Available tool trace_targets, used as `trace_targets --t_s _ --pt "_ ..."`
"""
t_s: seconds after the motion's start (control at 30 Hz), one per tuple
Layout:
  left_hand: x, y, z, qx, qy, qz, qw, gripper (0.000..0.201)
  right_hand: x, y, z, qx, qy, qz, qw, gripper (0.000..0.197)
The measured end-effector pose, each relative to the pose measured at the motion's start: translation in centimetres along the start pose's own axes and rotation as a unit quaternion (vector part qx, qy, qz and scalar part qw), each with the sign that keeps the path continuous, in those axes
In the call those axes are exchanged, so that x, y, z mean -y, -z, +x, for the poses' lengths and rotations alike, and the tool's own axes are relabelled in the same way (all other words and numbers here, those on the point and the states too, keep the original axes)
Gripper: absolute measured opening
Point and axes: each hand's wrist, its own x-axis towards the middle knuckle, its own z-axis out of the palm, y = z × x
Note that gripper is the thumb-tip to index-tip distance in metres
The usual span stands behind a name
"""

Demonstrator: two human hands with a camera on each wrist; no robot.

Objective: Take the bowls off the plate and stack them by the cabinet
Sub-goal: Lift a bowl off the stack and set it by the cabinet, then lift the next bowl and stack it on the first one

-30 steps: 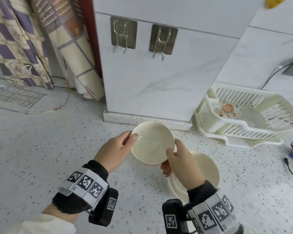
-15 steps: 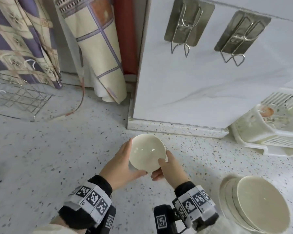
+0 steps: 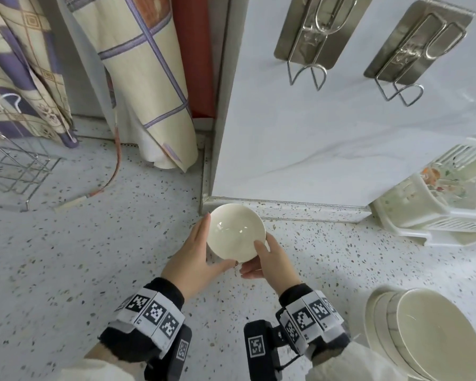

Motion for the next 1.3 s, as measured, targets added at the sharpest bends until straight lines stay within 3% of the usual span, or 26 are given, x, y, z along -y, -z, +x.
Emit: trace_targets --t_s 0.17,0.33,0.47,0.57,0.9,1.07,1.2,1.3 --pt "0.1 0.0 0.0 -0.007 0.008 0.012 1.0 0.101 0.0 -0.1 -0.3 0.004 0.007 -0.012 1.0 0.045" --pt "-0.3 -0.3 -1.0 -0.056 -0.017 0.034 0.998 0.089 0.3 1.5 -2.0 0.017 0.01 -0.025 0.999 0.047" --pt "-1.5 -0.5 -2.2 -0.151 -0.055 0.042 0.986 0.059 0.9 4.8 -5.4 0.024 0.062 -0.076 0.995 0.037" --pt "-3.3 -1.4 -3.4 -0.177 -0.093 0.026 0.979 0.039 1.1 8.5 -8.5 0.018 0.105 -0.096 0.99 0.029" --pt "-11.3 -10.0 -6.9 -0.121 -0.135 -0.004 0.983 0.03 -1.1 20.6 -14.9 -0.1 0.2 -0.106 0.969 0.024" --pt "-15.1 -14.5 -7.9 -0.087 -0.133 0.003 0.987 0.035 -3.4 24.6 -14.8 -0.229 0.213 -0.252 0.916 0.023" --pt "-17.1 -17.6 -8.4 -0.032 -0.088 0.023 0.995 0.047 -5.3 26.1 -14.2 -0.192 0.148 -0.319 0.916 0.042" --pt "-17.8 -19.5 -8.8 -0.035 -0.072 0.012 0.997 0.046 -6.3 26.7 -13.8 -0.173 0.143 -0.332 0.916 0.043"
